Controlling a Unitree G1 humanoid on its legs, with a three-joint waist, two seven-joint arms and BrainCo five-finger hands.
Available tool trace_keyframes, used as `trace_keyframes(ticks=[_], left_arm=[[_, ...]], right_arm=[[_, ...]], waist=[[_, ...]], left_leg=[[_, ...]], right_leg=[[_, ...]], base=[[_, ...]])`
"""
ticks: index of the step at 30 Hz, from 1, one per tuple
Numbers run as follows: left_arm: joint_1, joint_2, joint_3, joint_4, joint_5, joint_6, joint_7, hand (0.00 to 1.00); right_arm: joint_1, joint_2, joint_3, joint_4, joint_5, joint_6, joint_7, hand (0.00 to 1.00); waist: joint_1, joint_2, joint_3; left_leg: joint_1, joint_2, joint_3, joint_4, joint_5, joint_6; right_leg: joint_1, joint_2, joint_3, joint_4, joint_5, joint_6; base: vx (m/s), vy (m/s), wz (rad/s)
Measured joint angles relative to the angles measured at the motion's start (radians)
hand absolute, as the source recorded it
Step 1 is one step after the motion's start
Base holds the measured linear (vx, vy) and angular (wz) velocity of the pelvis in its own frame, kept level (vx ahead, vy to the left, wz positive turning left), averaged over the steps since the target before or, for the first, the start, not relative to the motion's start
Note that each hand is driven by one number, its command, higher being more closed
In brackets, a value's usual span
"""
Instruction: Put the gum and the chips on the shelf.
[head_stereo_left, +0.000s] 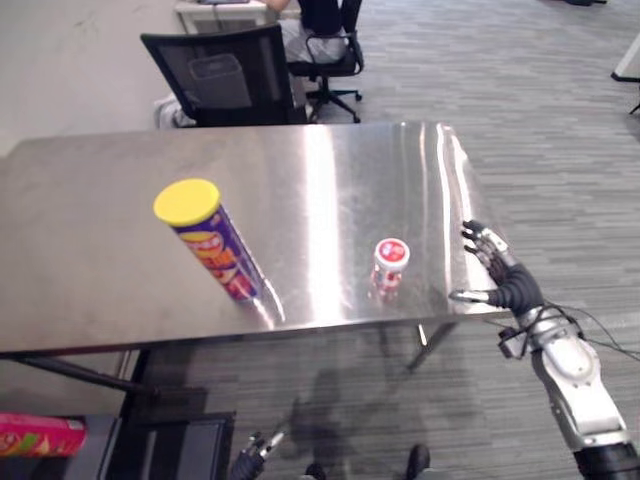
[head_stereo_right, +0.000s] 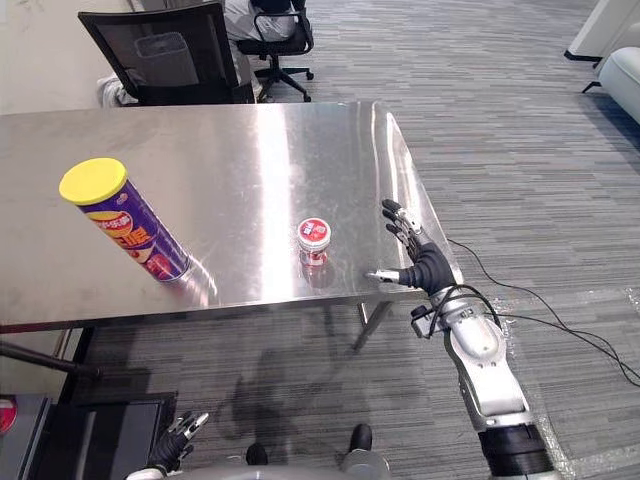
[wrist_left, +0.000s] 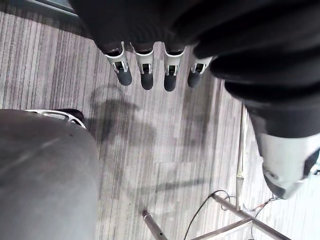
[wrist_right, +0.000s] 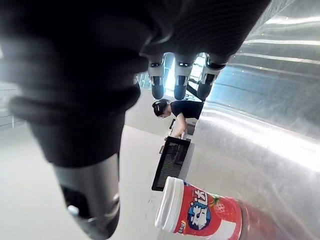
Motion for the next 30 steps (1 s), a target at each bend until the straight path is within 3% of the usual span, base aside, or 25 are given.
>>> trace_keyframes(ticks=[7, 17, 30], left_arm=[[-0.009, 0.003, -0.002, -0.001, 0.0, 0.001, 0.003, 0.0], [-0.033, 0.005, -0.011, -0.001, 0.0, 0.003, 0.006, 0.0], [-0.042, 0.004, -0.015, -0.002, 0.0, 0.001, 0.009, 0.0]], right_arm=[[-0.062, 0.002, 0.038, 0.054, 0.068, 0.033, 0.0, 0.0], [-0.113, 0.024, 0.075, 0.098, 0.069, 0.041, 0.02, 0.0], [-0.176, 0.03, 0.152, 0.14, 0.068, 0.06, 0.024, 0.0]], waist=[[0.004, 0.0, 0.014], [0.023, 0.005, 0.037], [0.026, 0.009, 0.065]], left_leg=[[-0.016, -0.005, -0.013, -0.003, 0.019, 0.006], [-0.018, -0.011, -0.027, -0.022, 0.036, 0.005], [-0.018, -0.013, -0.047, -0.023, 0.041, 0.006]], right_leg=[[-0.011, -0.003, -0.006, 0.0, 0.007, -0.007], [-0.01, 0.0, -0.023, -0.007, 0.01, -0.01], [0.001, -0.002, -0.037, -0.007, 0.01, -0.01]], base=[[-0.07, -0.009, 0.04], [-0.02, -0.008, 0.04], [-0.02, -0.003, 0.03]])
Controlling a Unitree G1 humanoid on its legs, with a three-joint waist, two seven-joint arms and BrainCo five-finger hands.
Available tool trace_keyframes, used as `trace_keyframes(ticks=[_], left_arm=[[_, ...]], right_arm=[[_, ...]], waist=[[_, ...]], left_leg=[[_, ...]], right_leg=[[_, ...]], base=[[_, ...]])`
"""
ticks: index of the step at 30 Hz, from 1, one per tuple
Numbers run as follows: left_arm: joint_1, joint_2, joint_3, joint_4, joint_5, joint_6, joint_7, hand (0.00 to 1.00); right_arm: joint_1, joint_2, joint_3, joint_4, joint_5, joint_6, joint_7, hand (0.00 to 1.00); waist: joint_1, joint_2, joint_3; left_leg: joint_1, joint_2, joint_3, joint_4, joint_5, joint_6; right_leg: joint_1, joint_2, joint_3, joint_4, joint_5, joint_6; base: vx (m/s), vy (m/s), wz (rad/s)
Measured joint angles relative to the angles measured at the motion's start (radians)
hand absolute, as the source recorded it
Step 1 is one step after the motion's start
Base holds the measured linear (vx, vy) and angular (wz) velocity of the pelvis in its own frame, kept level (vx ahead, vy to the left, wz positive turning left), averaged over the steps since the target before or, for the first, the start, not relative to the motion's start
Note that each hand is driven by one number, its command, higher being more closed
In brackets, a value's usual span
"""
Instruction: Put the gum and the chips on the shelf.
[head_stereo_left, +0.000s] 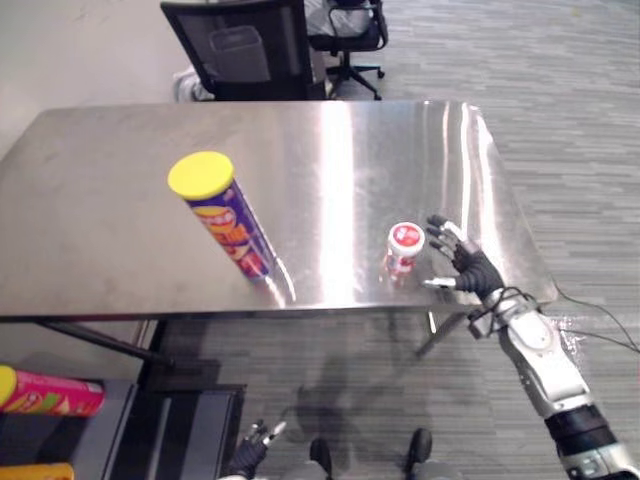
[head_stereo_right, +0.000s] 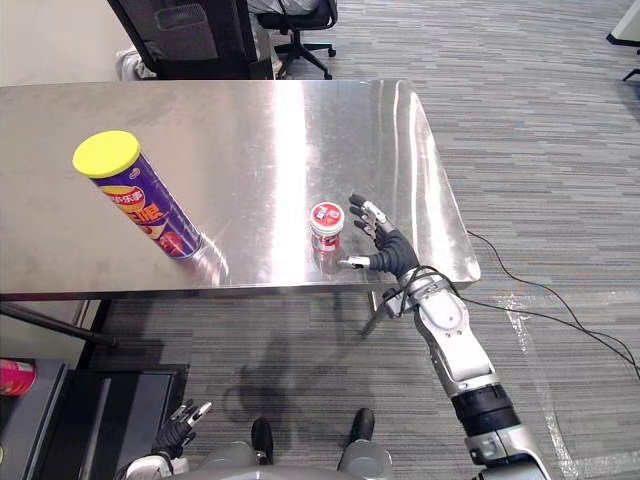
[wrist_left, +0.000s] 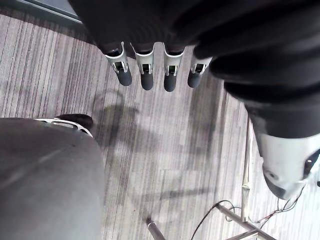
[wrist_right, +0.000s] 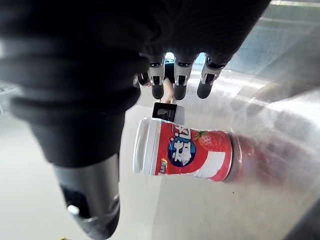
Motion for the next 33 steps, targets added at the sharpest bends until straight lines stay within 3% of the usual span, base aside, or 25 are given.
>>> trace_keyframes(ticks=[14, 19, 26, 27, 33], left_arm=[[-0.001, -0.001, -0.008, -0.002, 0.0, 0.001, 0.013, 0.0], [-0.001, -0.004, -0.013, -0.009, 0.0, 0.001, 0.013, 0.0], [0.0, -0.005, -0.015, -0.009, 0.0, 0.003, 0.013, 0.0], [0.001, -0.005, -0.015, -0.009, 0.0, 0.004, 0.013, 0.0], [0.0, -0.006, -0.021, -0.011, 0.001, 0.022, 0.013, 0.0]], right_arm=[[-0.066, 0.03, 0.026, 0.108, -0.011, 0.011, -0.031, 0.0], [-0.085, 0.031, 0.026, 0.127, -0.012, 0.011, -0.059, 0.0], [-0.146, 0.059, 0.027, 0.202, -0.041, 0.01, -0.09, 0.0], [-0.157, 0.066, 0.027, 0.213, -0.042, 0.009, -0.094, 1.0], [-0.225, 0.081, 0.035, 0.268, -0.047, 0.009, -0.124, 1.0]], waist=[[0.005, 0.006, 0.003], [0.023, 0.011, 0.006], [0.026, 0.013, 0.008], [0.026, 0.013, 0.008], [0.031, 0.021, 0.013]], left_leg=[[0.002, -0.003, -0.027, -0.02, 0.021, 0.0], [0.005, -0.003, -0.033, -0.034, 0.032, -0.001], [0.009, -0.005, -0.035, -0.035, 0.034, 0.0], [0.009, -0.006, -0.036, -0.035, 0.034, 0.0], [0.021, -0.007, -0.041, -0.048, 0.04, -0.001]], right_leg=[[0.011, 0.0, -0.029, -0.002, 0.0, 0.0], [0.011, 0.0, -0.036, -0.001, 0.0, 0.0], [0.016, -0.001, -0.04, -0.001, 0.0, -0.001], [0.016, -0.001, -0.04, -0.001, 0.0, -0.001], [0.027, -0.001, -0.043, -0.003, 0.0, -0.001]], base=[[-0.01, -0.005, 0.05], [-0.03, -0.012, 0.05], [0.0, 0.0, 0.0], [0.0, 0.0, 0.0], [0.0, 0.0, 0.01]])
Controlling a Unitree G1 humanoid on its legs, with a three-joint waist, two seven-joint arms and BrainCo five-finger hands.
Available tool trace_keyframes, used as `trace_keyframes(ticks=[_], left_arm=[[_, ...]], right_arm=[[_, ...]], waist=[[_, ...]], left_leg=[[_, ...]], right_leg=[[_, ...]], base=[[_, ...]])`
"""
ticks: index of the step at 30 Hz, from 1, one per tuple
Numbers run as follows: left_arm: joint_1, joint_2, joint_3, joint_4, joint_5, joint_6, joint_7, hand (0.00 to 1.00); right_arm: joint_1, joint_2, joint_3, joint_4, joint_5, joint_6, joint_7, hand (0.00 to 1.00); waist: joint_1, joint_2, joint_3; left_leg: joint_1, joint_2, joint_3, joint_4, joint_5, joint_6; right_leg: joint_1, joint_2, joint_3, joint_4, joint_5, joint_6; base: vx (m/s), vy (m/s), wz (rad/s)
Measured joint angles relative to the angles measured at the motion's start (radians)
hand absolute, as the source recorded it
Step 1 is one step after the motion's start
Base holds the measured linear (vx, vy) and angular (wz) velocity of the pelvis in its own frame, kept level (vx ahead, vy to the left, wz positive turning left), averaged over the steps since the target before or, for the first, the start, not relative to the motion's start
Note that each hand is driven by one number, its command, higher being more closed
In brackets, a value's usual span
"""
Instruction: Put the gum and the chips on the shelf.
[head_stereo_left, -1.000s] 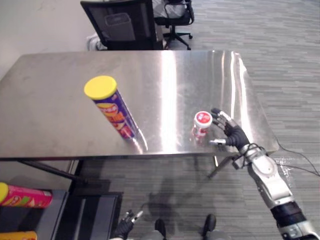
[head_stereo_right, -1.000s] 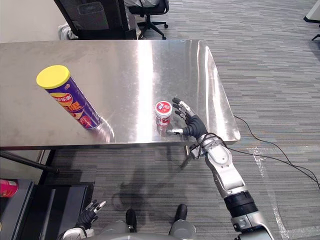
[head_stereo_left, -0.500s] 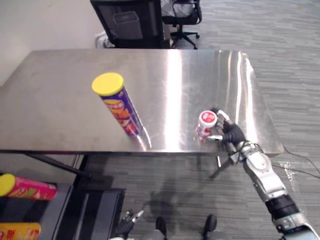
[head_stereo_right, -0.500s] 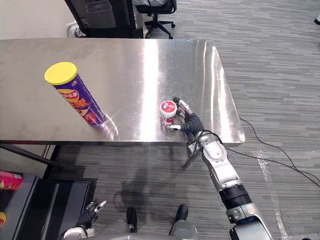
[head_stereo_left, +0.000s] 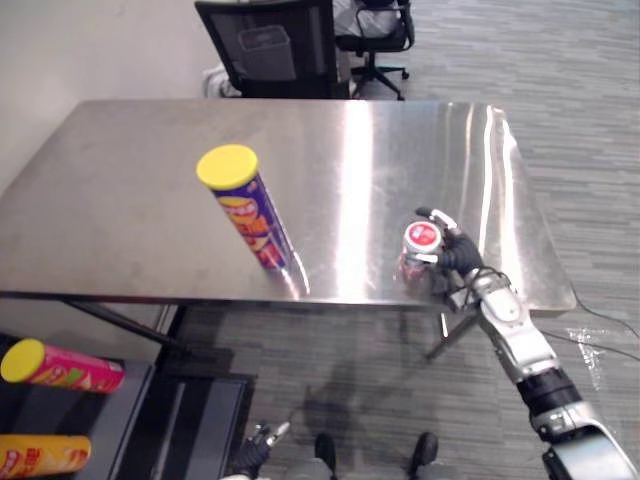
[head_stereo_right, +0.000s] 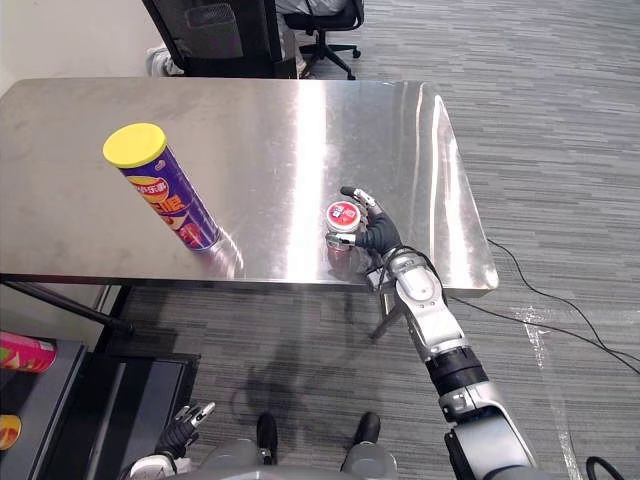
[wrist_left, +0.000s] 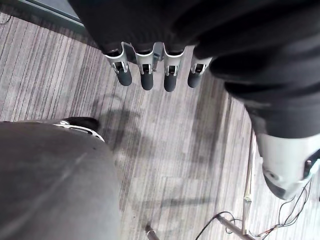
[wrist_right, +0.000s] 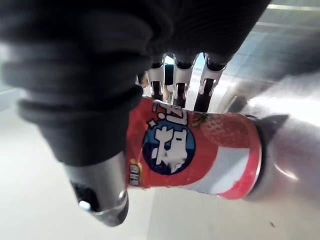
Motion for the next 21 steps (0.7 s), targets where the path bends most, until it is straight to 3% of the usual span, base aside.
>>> trace_keyframes(ticks=[17, 21], left_arm=[[0.002, 0.0, -0.002, -0.017, 0.031, 0.001, 0.001, 0.0], [0.005, 0.0, -0.001, -0.02, 0.031, 0.001, 0.003, 0.0]], right_arm=[[-0.071, 0.056, 0.031, 0.063, 0.0, -0.002, -0.034, 1.0], [-0.048, 0.056, 0.032, -0.052, 0.001, -0.001, -0.036, 1.0]], waist=[[0.01, 0.002, 0.003], [0.005, 0.002, 0.002]], left_leg=[[0.006, -0.001, -0.011, -0.019, 0.013, 0.002], [0.008, 0.005, -0.009, -0.019, 0.013, 0.001]], right_leg=[[0.004, 0.0, -0.008, -0.001, 0.0, 0.0], [0.005, 0.0, -0.007, -0.001, 0.0, 0.0]], base=[[-0.01, -0.002, 0.02], [0.0, 0.0, 0.0]])
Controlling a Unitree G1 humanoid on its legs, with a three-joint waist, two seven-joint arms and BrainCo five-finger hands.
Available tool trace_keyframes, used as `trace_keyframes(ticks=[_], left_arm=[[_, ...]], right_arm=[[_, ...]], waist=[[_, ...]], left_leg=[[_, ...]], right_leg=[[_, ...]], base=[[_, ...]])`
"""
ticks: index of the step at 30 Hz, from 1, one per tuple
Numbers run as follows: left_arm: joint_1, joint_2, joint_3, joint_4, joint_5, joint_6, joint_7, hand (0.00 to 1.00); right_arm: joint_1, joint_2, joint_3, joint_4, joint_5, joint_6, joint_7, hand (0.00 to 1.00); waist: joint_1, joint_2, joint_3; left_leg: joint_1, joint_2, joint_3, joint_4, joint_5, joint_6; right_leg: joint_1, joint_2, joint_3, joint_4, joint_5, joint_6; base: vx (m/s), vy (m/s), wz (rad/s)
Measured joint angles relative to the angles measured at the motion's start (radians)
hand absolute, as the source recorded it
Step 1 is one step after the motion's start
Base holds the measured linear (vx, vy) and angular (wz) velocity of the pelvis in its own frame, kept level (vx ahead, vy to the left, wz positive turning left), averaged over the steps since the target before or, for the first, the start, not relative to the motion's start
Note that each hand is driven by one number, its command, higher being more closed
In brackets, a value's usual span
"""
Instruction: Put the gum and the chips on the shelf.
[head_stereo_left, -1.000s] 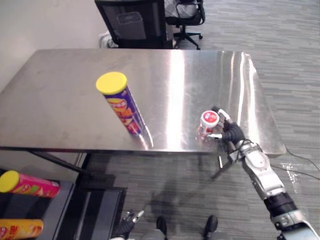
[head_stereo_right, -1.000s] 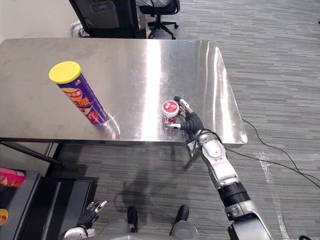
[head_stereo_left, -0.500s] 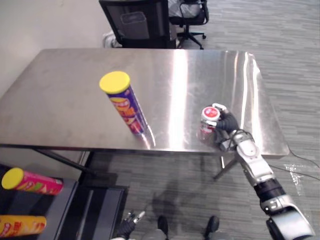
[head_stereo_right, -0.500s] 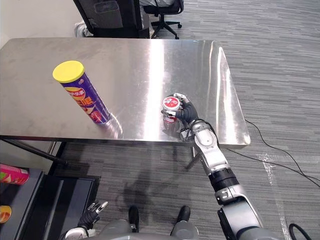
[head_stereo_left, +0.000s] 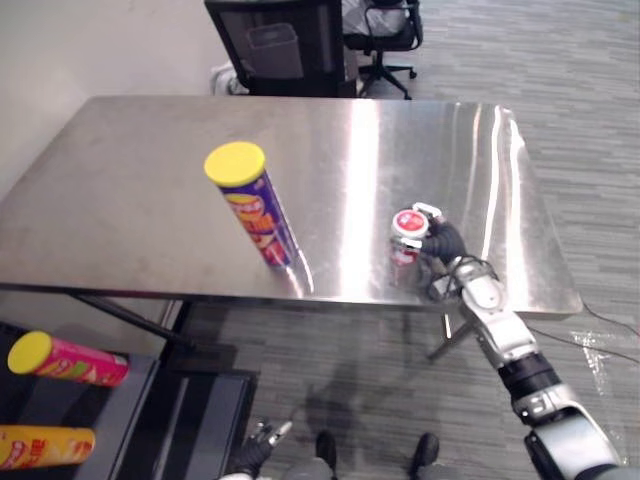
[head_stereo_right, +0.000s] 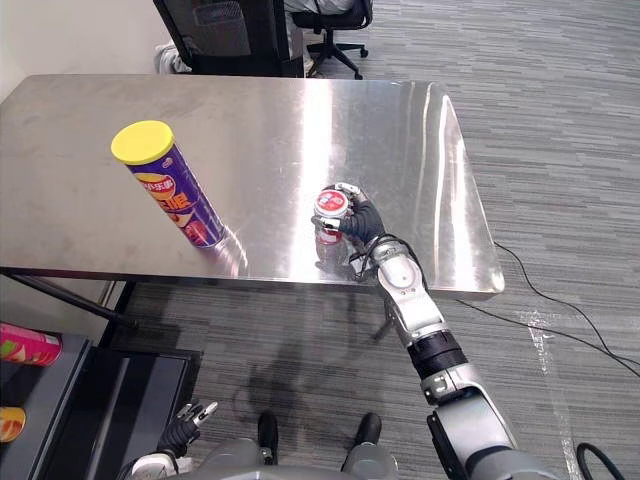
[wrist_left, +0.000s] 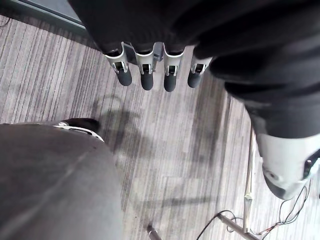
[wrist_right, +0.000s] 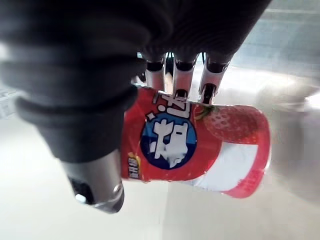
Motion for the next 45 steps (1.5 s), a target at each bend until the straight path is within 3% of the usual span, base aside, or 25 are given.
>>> trace_keyframes(ticks=[5, 9, 15, 20, 28, 30, 32, 33, 34, 35, 36, 37, 39, 40, 41, 42, 43, 44, 45], left_arm=[[0.008, -0.001, 0.009, -0.007, 0.001, -0.001, 0.002, 0.0], [0.017, -0.003, 0.01, -0.006, 0.002, -0.001, 0.003, 0.0], [0.031, -0.002, 0.025, -0.004, 0.009, -0.002, 0.0, 0.0], [0.044, 0.0, 0.041, 0.005, 0.009, -0.003, 0.002, 0.0], [0.043, -0.002, 0.053, 0.025, -0.01, -0.007, 0.012, 0.0], [0.038, -0.01, 0.079, 0.019, -0.016, -0.019, 0.019, 0.0], [0.037, -0.031, 0.09, 0.006, -0.088, -0.026, 0.024, 0.0], [0.038, -0.04, 0.091, -0.001, -0.094, -0.027, 0.026, 0.0], [0.043, -0.055, 0.088, -0.019, -0.115, -0.032, 0.028, 0.0], [0.044, -0.064, 0.09, -0.019, -0.12, -0.033, 0.027, 0.0], [0.044, -0.065, 0.095, -0.005, -0.121, -0.035, 0.026, 0.0], [0.044, -0.064, 0.113, 0.005, -0.119, -0.035, 0.025, 0.0], [0.055, -0.081, 0.137, 0.036, -0.119, -0.034, 0.023, 0.0], [0.078, -0.087, 0.137, 0.038, -0.119, -0.033, 0.021, 0.0], [0.087, -0.097, 0.125, 0.035, -0.116, -0.036, 0.018, 0.0], [0.086, -0.084, 0.12, 0.038, -0.116, -0.038, 0.018, 0.0], [0.072, -0.072, 0.132, 0.056, -0.111, -0.042, 0.016, 0.0], [0.076, -0.072, 0.136, 0.062, -0.11, -0.043, 0.015, 0.0], [0.103, -0.086, 0.133, 0.076, -0.11, -0.045, 0.015, 0.0]], right_arm=[[0.079, -0.04, -0.056, -0.29, 0.008, -0.008, 0.01, 1.0], [0.144, -0.099, -0.128, -0.394, 0.022, -0.024, 0.03, 1.0], [0.235, -0.123, -0.197, -0.417, 0.048, -0.04, 0.045, 1.0], [0.263, -0.122, -0.207, -0.439, 0.049, -0.046, 0.056, 1.0], [0.271, -0.114, -0.17, -0.443, 0.103, -0.054, 0.104, 1.0], [0.185, -0.095, -0.106, -0.409, 0.118, -0.067, 0.121, 1.0], [0.094, -0.076, -0.062, -0.335, 0.118, -0.076, 0.133, 1.0], [0.086, -0.074, -0.062, -0.325, 0.118, -0.079, 0.131, 1.0], [0.08, -0.082, -0.067, -0.32, 0.117, -0.085, 0.124, 1.0], [0.083, -0.081, -0.068, -0.318, 0.115, -0.087, 0.117, 1.0], [0.088, -0.086, -0.072, -0.318, 0.114, -0.09, 0.107, 1.0], [0.092, -0.108, -0.095, -0.319, 0.112, -0.109, 0.099, 1.0], [0.113, -0.124, -0.152, -0.322, 0.112, -0.111, 0.068, 1.0], [0.138, -0.141, -0.181, -0.337, 0.113, -0.111, 0.059, 1.0], [0.163, -0.17, -0.209, -0.356, 0.115, -0.118, 0.048, 1.0], [0.189, -0.201, -0.245, -0.362, 0.116, -0.124, 0.041, 1.0], [0.217, -0.213, -0.288, -0.362, 0.117, -0.124, 0.032, 1.0], [0.224, -0.202, -0.293, -0.36, 0.117, -0.124, 0.024, 1.0], [0.244, -0.186, -0.294, -0.366, 0.118, -0.124, 0.016, 1.0]], waist=[[-0.004, -0.001, 0.0], [-0.012, -0.003, -0.001], [-0.017, -0.015, -0.009], [-0.013, -0.032, -0.021], [-0.009, -0.035, -0.022], [-0.006, -0.035, -0.003], [0.025, -0.017, 0.029], [0.036, -0.008, 0.035], [0.047, 0.017, 0.049], [0.05, 0.022, 0.054], [0.047, 0.01, 0.05], [0.035, 0.01, 0.051], [0.033, 0.018, 0.049], [0.025, 0.038, 0.042], [0.002, 0.047, 0.041], [-0.016, 0.03, 0.035], [-0.016, 0.018, 0.028], [-0.007, 0.016, 0.029], [-0.014, 0.013, 0.03]], left_leg=[[0.016, 0.004, -0.002, -0.001, -0.004, -0.003], [0.027, 0.004, -0.009, -0.003, -0.006, -0.004], [0.048, 0.01, -0.031, -0.003, -0.006, -0.005], [0.037, 0.01, -0.035, -0.004, -0.002, -0.004], [-0.029, 0.011, -0.082, 0.063, -0.007, -0.008], [-0.101, 0.021, -0.116, 0.149, -0.01, -0.013], [-0.151, 0.045, -0.129, 0.228, -0.014, -0.019], [-0.162, 0.05, -0.118, 0.24, -0.015, -0.017], [-0.175, 0.071, -0.098, 0.224, -0.046, 0.017], [-0.176, 0.08, -0.075, 0.212, -0.05, 0.034], [-0.176, 0.111, 0.033, 0.189, -0.077, 0.084], [-0.206, 0.154, 0.146, 0.265, -0.09, 0.114], [-0.23, 0.227, 0.302, 0.496, -0.083, 0.133], [-0.214, 0.26, 0.37, 0.578, -0.027, 0.182], [-0.243, 0.244, 0.393, 0.572, -0.012, 0.184], [-0.252, 0.197, 0.404, 0.48, 0.036, 0.196], [-0.226, 0.143, 0.414, 0.395, 0.026, 0.171], [-0.213, 0.161, 0.441, 0.451, -0.014, 0.162], [-0.16, 0.174, 0.459, 0.454, -0.054, 0.105]], right_leg=[[0.018, 0.002, 0.002, 0.0, -0.001, 0.0], [0.027, -0.002, 0.002, 0.029, -0.02, 0.003], [0.026, -0.009, 0.001, 0.103, -0.064, 0.005], [0.01, -0.01, 0.003, 0.11, -0.069, 0.003], [-0.01, -0.019, -0.026, 0.147, -0.089, -0.003], [-0.03, -0.011, -0.05, 0.154, -0.095, -0.014], [-0.027, 0.008, -0.09, 0.19, -0.121, -0.051], [-0.024, 0.014, -0.108, 0.203, -0.134, -0.066], [-0.017, 0.023, -0.161, 0.239, -0.178, -0.088], [-0.014, 0.021, -0.183, 0.247, -0.19, -0.1], [0.002, 0.016, -0.23, 0.222, -0.194, -0.11], [0.0, -0.022, -0.312, 0.229, -0.195, -0.132], [-0.011, -0.09, -0.391, 0.324, -0.228, -0.134], [-0.009, -0.112, -0.437, 0.398, -0.257, -0.124], [-0.022, -0.136, -0.454, 0.447, -0.286, -0.107], [-0.042, -0.161, -0.456, 0.459, -0.301, -0.102], [-0.052, -0.18, -0.509, 0.415, -0.277, -0.128], [-0.054, -0.187, -0.519, 0.422, -0.27, -0.121], [-0.054, -0.198, -0.553, 0.443, -0.27, -0.121]], base=[[0.0, 0.0, 0.0], [-0.01, 0.001, 0.04], [-0.01, -0.005, 0.09], [0.0, -0.001, 0.03], [-0.01, -0.006, 0.17], [-0.07, -0.06, 0.43], [-0.17, -0.104, 0.52], [-0.19, -0.099, 0.86], [-0.17, -0.084, 0.91], [-0.17, -0.167, 1.36], [-0.19, -0.153, 1.62], [-0.17, -0.125, 1.64], [-0.06, -0.008, 1.41], [0.0, -0.016, 1.63], [-0.09, -0.01, 1.89], [-0.16, 0.012, 2.09], [-0.18, 0.011, 1.54], [-0.17, -0.02, 1.15], [-0.19, 0.013, 0.8]])
